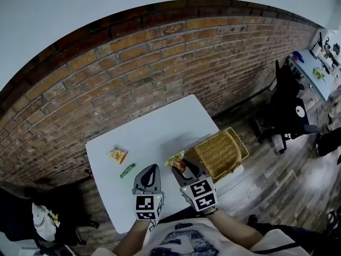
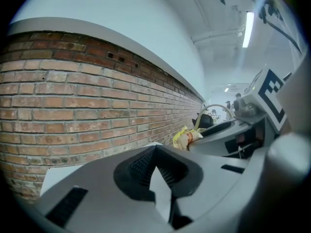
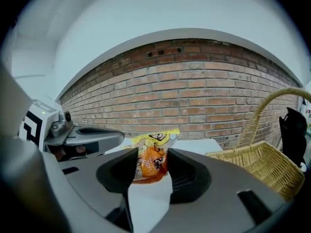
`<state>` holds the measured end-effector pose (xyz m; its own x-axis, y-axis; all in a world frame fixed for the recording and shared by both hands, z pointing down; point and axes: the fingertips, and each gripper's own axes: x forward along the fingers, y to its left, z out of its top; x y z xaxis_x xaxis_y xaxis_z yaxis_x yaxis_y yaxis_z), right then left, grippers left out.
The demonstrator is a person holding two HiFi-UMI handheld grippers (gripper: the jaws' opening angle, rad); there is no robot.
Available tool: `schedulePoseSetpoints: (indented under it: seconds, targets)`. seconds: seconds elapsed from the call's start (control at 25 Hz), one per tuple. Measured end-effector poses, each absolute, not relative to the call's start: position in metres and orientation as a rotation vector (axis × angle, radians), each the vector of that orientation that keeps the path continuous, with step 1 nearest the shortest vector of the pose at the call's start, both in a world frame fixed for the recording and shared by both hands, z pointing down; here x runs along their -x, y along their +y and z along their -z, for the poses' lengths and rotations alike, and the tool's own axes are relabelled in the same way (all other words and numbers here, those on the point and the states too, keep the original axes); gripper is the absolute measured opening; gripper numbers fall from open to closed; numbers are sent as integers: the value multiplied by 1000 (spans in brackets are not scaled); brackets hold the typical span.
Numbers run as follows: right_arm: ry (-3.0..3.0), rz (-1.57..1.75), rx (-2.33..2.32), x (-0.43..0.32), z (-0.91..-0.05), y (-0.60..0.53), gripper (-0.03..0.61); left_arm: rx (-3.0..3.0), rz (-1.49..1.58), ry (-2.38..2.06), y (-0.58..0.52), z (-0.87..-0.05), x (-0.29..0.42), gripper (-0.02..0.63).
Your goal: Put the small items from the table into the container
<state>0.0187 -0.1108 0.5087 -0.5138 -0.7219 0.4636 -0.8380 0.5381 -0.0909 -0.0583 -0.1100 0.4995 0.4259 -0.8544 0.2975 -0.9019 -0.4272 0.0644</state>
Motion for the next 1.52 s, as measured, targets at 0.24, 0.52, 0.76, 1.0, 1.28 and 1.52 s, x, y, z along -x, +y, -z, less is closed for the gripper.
schedulePoseSetpoints:
  seconds: [0.24, 0.52, 0.76, 1.0, 1.28, 1.52]
  targets:
    - [-2404, -496, -1372, -56, -502, -102, 190, -2550, -332, -1439, -115, -493, 11, 49]
    - [-2362, -475, -1506, -94, -479, -103, 190, -2628, -329, -1327, -123, -488, -30, 49]
    - [-2265, -518, -1620, -128, -483, -107, 190, -2676, -321, -1246, -129, -486, -53, 49]
    - [-2178, -549, -1687, -147, -491, -109, 190, -2714, -318, -1179, -135, -483, -68, 49]
    - [-2086, -583, -1729, -157, -502, -113, 190, -2740, -319, -1106, -136, -485, -79, 49]
    - [-2034, -590, -1727, -157, -512, -118, 190, -2749, -320, -1076, -138, -485, -80, 49]
